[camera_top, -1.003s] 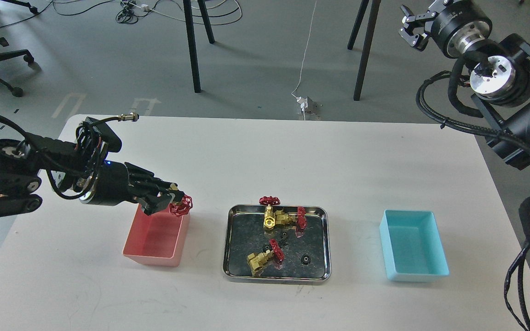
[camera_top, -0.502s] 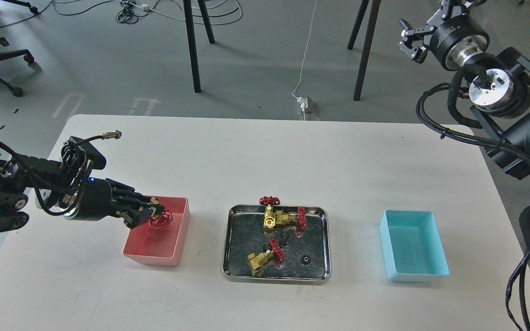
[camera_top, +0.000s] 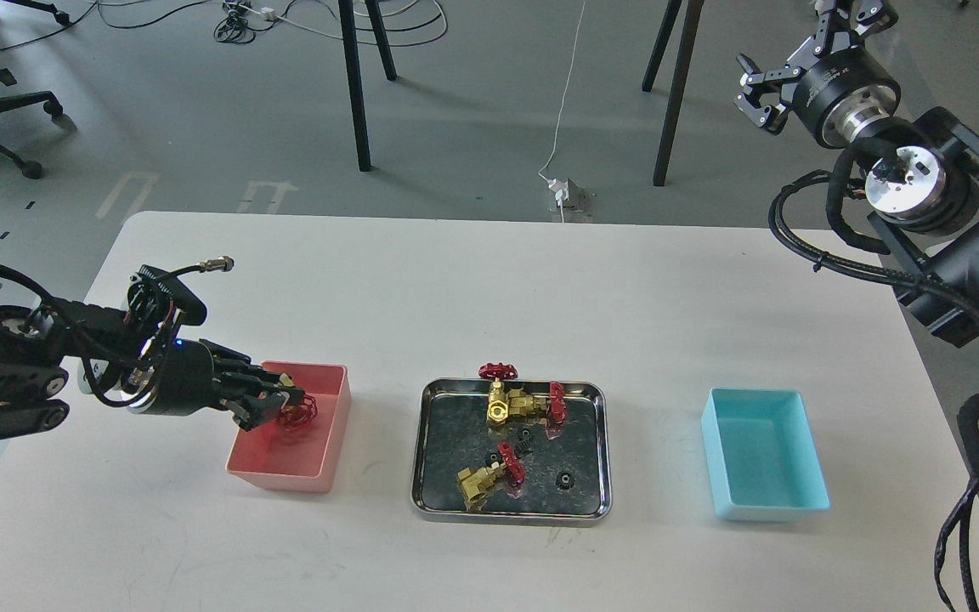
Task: Place valve in pink box and gear in blue box
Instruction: 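Lift the valve and carry it over the pink box, then release, then withdraw the left gripper and reach the right gripper to the tray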
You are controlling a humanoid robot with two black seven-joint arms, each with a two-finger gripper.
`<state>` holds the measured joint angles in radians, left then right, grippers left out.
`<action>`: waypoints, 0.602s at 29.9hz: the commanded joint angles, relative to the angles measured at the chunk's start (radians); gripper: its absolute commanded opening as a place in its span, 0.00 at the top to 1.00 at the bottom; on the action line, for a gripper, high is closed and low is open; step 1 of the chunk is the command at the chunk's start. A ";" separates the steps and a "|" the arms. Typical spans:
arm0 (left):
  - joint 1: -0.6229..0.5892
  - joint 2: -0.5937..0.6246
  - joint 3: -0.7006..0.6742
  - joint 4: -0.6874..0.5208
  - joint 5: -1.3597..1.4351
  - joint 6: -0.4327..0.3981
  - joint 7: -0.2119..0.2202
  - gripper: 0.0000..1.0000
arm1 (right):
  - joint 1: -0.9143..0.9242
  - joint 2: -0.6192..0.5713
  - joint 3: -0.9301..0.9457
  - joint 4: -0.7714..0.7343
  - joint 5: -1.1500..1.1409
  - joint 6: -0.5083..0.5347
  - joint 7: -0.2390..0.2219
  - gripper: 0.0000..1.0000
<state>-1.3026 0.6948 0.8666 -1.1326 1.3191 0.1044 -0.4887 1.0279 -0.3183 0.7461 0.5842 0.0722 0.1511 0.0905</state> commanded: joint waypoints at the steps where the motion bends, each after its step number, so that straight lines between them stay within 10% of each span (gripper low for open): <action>1: 0.008 -0.008 0.000 0.002 0.000 0.000 0.000 0.76 | -0.008 -0.002 0.001 0.000 0.001 0.001 0.002 0.00; 18: 0.011 0.037 -0.136 -0.010 -0.021 -0.014 0.000 0.21 | -0.009 -0.048 -0.028 0.078 -0.017 0.011 -0.003 0.00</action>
<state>-1.2891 0.6821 0.8156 -1.1304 1.2982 0.0985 -0.4888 1.0124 -0.3374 0.7360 0.6179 0.0693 0.1557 0.0909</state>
